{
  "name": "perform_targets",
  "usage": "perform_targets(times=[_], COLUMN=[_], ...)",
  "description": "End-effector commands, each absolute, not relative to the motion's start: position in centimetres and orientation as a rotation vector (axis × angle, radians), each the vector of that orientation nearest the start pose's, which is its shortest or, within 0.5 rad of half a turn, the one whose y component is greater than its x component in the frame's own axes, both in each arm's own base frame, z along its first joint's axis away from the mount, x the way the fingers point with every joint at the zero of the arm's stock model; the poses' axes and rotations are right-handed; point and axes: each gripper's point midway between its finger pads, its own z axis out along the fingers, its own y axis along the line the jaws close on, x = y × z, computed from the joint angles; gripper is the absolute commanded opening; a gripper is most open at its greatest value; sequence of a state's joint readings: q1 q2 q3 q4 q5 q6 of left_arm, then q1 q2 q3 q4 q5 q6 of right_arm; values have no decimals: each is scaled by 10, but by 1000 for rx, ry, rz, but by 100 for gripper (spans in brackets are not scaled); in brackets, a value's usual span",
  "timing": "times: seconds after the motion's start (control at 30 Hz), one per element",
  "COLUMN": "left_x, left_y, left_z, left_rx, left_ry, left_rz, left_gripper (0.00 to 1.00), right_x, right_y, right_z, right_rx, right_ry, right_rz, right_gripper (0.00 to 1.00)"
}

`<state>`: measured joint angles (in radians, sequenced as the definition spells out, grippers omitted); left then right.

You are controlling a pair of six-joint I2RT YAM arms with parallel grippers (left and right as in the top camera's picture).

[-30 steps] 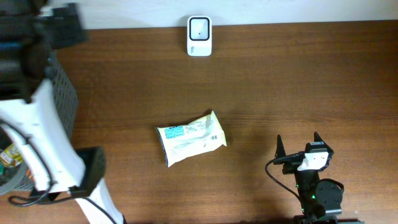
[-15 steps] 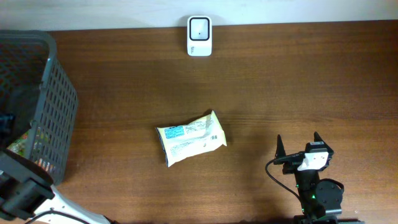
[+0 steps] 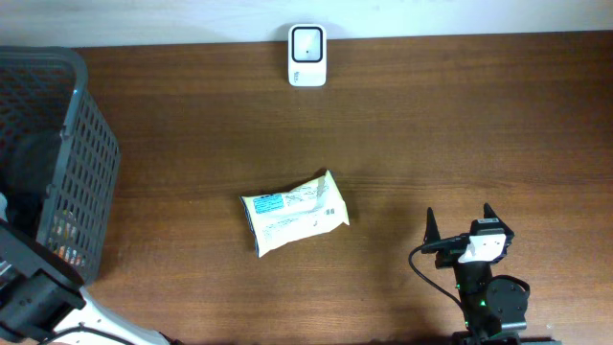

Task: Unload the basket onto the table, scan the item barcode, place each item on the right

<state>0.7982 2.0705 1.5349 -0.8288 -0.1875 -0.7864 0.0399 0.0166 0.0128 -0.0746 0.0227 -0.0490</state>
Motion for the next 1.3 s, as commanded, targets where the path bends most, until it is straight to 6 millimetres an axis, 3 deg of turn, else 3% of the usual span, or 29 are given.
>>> perform_targets(times=[0.0, 0.07, 0.1, 0.13, 0.17, 0.23, 0.27, 0.3, 0.33, 0.4, 0.47, 0.53, 0.57, 0.7, 0.8, 0.83, 0.87, 0.9, 0.93, 0.97, 1.03, 1.07, 1.1, 1.13, 1.17, 1.2, 1.23, 1.27], left_x=[311, 328, 339, 353, 362, 377, 382, 386, 391, 400, 404, 400, 400, 392, 391, 391, 391, 393, 403, 421, 460, 476, 479, 470, 445, 419, 380, 348], left_y=[342, 342, 338, 322, 305, 241, 191, 152, 115, 47, 7, -13, -26, -48, -67, -73, -76, -79, -81, -79, -61, -37, -12, 18, 67, 108, 164, 203], left_z=[90, 150, 192, 257, 301, 391, 426, 440, 440, 404, 343, 288, 243, 107, 36, 21, 14, 12, 23, 53, 148, 226, 288, 341, 392, 411, 411, 398], left_rx=[-2001, -1835, -1703, -1498, -1352, -1006, -801, -653, -521, -314, -215, -164, -127, -34, 110, 138, 155, 190, 221, 193, 99, 12, -71, -180, -343, -510, -759, -972], left_ry=[1927, 1889, 1875, 1859, 1844, 1820, 1825, 1848, 1900, 2084, 2307, 2500, 2632, 2952, 3068, 3088, 3097, 3086, 3054, 3000, 2825, 2665, 2529, 2411, 2290, 2230, 2198, 2196], left_rz=[123, 78, 81, 99, 110, 116, 101, 82, 58, -2, -39, -39, -29, 28, 56, 62, 66, 63, 59, 50, 23, 14, 14, 22, 57, 111, 198, 258], left_gripper=[31, 31, 31, 31, 31, 32, 33, 32, 32, 32, 31, 31, 32, 32, 37, 44, 78, 99, 99, 99, 99, 99, 99, 99, 99, 99, 99, 99], right_x=[246, 246, 246, 246, 246, 246, 246, 246, 246, 246, 246, 246, 246, 246, 246, 246, 246, 246, 246, 246, 246, 246, 246, 246, 246, 246, 246, 246], right_y=[5, 5, 5, 5, 5, 5, 5, 5, 5, 5, 5, 5, 5, 5, 5, 5, 5, 5, 5, 5, 5, 5, 5, 5, 5, 5, 5, 5], right_z=[154, 154, 154, 154, 154, 154, 154, 154, 154, 154, 154, 154, 154, 154, 154, 154, 154, 154, 154, 154, 154, 154, 154, 154, 154, 154, 154, 154], right_rx=[-51, -51, -51, -51, -51, -51, -51, -51, -51, -51, -51, -51, -51, -51, -51, -51, -51, -51, -51, -51, -51, -51, -51, -51, -51, -51, -51, -51], right_ry=[1656, 1656, 1656, 1656, 1656, 1656, 1656, 1656, 1656, 1656, 1656, 1656, 1656, 1656, 1656, 1656, 1656, 1656, 1656, 1656, 1656, 1656, 1656, 1656, 1656, 1656, 1656, 1656], right_rz=[-32, -31, -31, -32, -32, -32, -31, -31, -32, -32, -32, -32, -31, -32, -31, -31, -32, -31, -32, -32, -31, -31, -32, -31, -31, -32, -32, -32], right_gripper=[99, 99, 99, 99, 99, 99, 99, 99, 99, 99, 99, 99, 99, 99, 99, 99, 99, 99, 99, 99, 99, 99, 99, 99, 99, 99, 99, 99])
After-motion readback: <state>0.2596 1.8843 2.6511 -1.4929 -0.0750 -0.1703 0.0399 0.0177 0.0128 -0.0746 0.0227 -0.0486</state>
